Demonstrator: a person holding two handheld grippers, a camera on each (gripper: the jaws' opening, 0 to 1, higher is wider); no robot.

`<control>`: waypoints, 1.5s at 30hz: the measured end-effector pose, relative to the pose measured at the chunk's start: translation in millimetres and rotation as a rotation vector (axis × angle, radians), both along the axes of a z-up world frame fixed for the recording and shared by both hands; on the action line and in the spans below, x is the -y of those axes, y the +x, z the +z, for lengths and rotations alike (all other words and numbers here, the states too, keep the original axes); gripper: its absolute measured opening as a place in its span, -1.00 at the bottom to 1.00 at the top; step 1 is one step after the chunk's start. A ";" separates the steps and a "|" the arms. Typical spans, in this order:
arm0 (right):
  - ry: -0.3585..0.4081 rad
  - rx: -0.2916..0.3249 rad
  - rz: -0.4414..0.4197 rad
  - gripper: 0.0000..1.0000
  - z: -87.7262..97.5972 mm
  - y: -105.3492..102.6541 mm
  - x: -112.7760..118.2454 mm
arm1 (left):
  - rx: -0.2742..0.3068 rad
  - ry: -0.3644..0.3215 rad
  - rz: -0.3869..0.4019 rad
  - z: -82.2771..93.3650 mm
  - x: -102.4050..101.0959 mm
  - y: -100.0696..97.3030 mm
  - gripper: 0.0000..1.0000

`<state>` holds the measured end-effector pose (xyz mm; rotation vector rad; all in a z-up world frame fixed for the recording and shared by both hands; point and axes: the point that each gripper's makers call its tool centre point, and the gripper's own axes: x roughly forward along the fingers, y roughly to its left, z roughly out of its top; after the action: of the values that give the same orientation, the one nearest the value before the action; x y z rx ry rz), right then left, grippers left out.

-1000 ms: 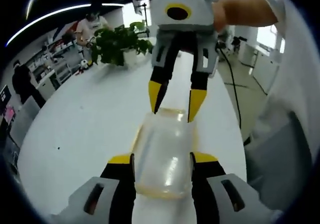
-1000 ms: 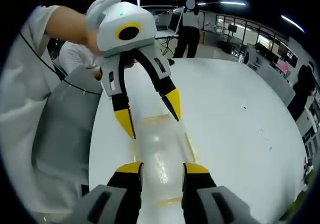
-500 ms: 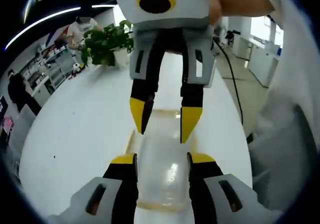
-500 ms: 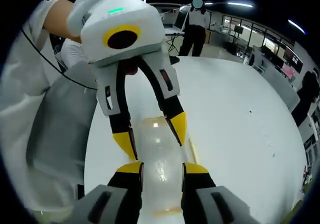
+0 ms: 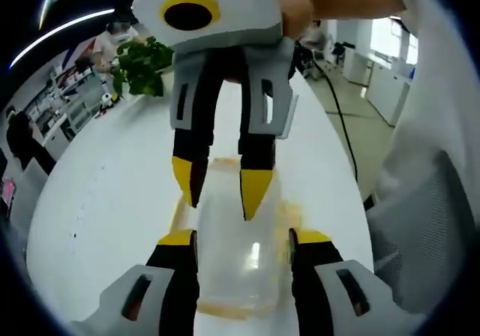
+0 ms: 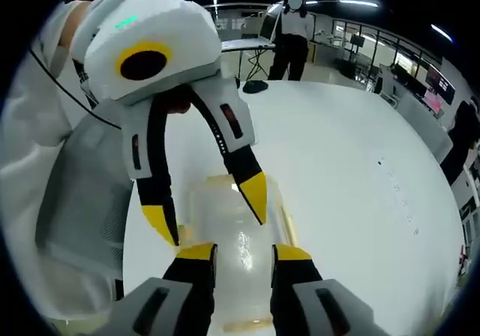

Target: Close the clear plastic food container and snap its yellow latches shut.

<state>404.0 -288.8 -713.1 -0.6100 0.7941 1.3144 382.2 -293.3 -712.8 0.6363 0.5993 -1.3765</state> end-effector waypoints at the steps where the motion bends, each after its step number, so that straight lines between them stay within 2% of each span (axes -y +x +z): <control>1: -0.004 0.008 0.003 -0.46 -0.1 1.4 -0.2 | 0.002 0.001 -0.002 0.0 0.5 -0.6 -0.05; 4: -0.006 0.007 -0.012 -0.45 0.0 6.1 -2.4 | 0.047 0.025 -0.032 -1.8 2.3 -1.0 0.00; 7: -0.011 0.011 0.000 -0.42 -2.5 6.8 -3.9 | 0.058 0.050 -0.031 -7.6 0.9 -1.4 -0.02; 13: -0.055 0.041 -0.054 0.00 -10.7 19.9 -0.1 | 0.052 0.087 -0.047 -15.2 -2.4 -7.5 -0.06; 16: -0.038 0.038 -0.053 0.00 -8.7 19.8 -1.1 | 0.059 0.084 -0.056 -14.8 -2.7 -8.1 -0.06; 20: -0.059 0.028 -0.046 0.07 -13.7 22.4 1.7 | 0.065 0.091 -0.051 -15.2 -3.1 -5.9 -0.06; 23: -0.055 0.003 -0.020 0.11 -17.1 18.1 -0.4 | 0.069 0.097 -0.055 -18.1 -3.1 -6.5 -0.06; 26: -0.076 0.003 0.038 0.10 -19.9 14.4 -1.5 | 0.071 0.101 -0.055 -21.2 -2.5 -7.8 -0.07; 27: -0.102 -0.008 0.060 0.10 -22.9 11.2 -0.2 | 0.078 0.102 -0.060 -21.8 -1.8 -8.3 -0.06; 30: -0.110 -0.029 0.059 0.13 -23.8 12.4 -1.7 | 0.087 0.103 -0.065 -21.9 0.0 -8.1 -0.06; 34: -0.123 -0.124 0.023 0.21 -29.2 13.3 3.4 | 0.133 0.128 -0.080 -23.1 -1.2 -4.5 -0.13; 40: -0.130 -0.095 0.096 0.19 -26.7 11.6 0.5 | 0.155 0.143 -0.084 -23.3 -0.7 -3.4 -0.13; 45: -0.179 -0.112 0.109 0.17 -28.2 12.5 -0.1 | 0.194 0.172 -0.098 -27.1 -0.8 -1.9 -0.07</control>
<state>416.5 -288.8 -741.3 -0.7348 0.9894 1.3957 380.3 -292.5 -739.9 0.9367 0.5392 -1.3446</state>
